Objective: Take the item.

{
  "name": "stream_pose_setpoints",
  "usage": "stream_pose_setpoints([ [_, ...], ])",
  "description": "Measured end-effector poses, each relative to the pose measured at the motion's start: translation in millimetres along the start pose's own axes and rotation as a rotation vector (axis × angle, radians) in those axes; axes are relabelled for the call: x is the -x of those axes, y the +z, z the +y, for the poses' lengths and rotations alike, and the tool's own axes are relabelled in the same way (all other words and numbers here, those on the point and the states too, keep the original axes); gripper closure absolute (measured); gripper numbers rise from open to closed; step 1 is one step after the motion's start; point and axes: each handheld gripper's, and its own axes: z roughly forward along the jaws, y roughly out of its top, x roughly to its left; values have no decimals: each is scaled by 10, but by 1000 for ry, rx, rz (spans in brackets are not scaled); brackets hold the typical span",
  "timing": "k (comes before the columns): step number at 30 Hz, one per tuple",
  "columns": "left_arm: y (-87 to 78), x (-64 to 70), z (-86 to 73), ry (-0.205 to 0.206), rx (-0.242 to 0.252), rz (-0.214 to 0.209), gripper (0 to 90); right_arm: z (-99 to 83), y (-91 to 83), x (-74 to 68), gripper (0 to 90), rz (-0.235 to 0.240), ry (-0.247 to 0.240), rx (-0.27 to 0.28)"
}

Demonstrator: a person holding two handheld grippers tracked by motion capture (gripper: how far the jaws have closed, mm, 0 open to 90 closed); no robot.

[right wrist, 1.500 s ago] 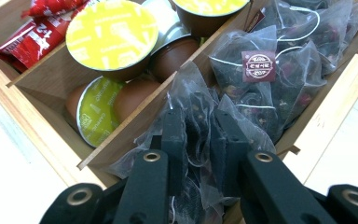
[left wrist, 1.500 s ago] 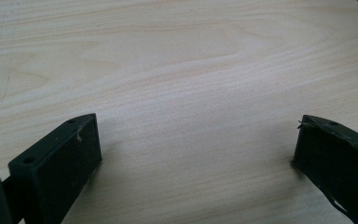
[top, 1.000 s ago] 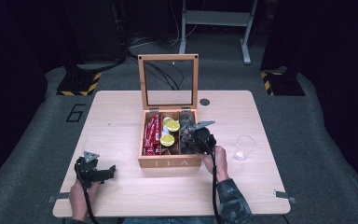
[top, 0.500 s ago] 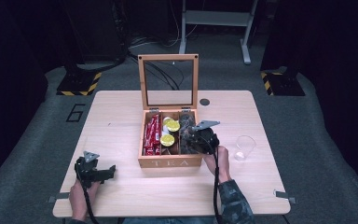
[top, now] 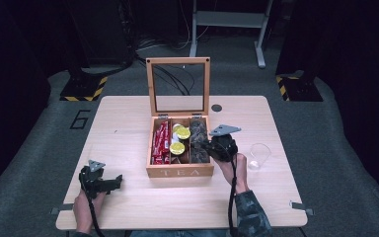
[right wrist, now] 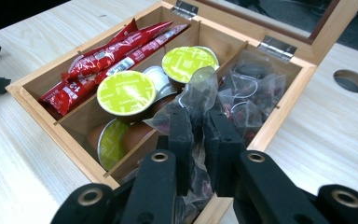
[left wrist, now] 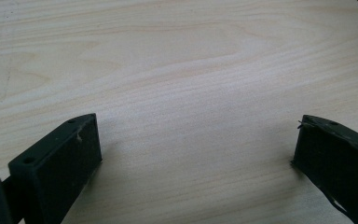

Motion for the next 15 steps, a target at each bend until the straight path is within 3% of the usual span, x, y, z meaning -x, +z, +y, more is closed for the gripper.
stream_pose_setpoints([
  [15, -1, -1, 0, 1, -1, -1, 3, 42, -300, 86, 818, -54, -7, 43],
])
